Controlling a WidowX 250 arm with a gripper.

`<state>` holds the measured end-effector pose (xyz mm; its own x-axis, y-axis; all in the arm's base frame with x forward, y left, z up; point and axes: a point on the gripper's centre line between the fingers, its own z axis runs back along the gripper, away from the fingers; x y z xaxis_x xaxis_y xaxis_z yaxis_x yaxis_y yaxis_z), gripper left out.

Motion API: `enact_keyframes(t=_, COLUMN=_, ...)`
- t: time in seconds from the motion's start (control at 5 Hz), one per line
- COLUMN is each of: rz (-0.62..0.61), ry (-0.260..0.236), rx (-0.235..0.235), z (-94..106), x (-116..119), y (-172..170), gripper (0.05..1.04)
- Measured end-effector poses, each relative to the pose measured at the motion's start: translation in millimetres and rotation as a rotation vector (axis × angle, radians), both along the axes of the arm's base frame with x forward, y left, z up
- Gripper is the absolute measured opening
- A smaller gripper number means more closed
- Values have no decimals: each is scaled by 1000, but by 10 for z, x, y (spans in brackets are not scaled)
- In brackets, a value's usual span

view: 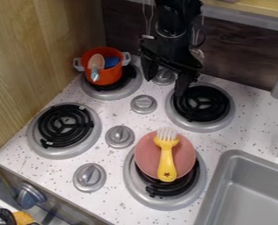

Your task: Take the ladle out of the orange pot and put it on the lower left burner

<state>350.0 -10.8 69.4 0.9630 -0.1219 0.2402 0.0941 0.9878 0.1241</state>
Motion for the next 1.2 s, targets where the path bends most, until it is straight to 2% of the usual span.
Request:
enact_keyframes(t=0.2, rz=2, ry=24, rx=1, z=-102, x=-30, y=1, gripper=1000)
enact_keyframes(t=0.4, rz=88, ry=-10, rx=-10, z=-272, x=-143, y=137, gripper=1000)
enact_keyframes(t=0.6, rz=97, ry=-85, rx=24, z=-154, x=-133, y=277, gripper=1000)
enact_keyframes(t=0.8, rz=93, ry=-136, rx=95, z=-32, x=-151, y=471, gripper=1000)
enact_keyframes(t=1.0, rz=83, ry=-178, rx=168, z=193, x=-162, y=526, gripper=1000)
enact_keyframes(t=1.2, rz=58, ry=-227, rx=198, z=216, x=-113, y=671, gripper=1000)
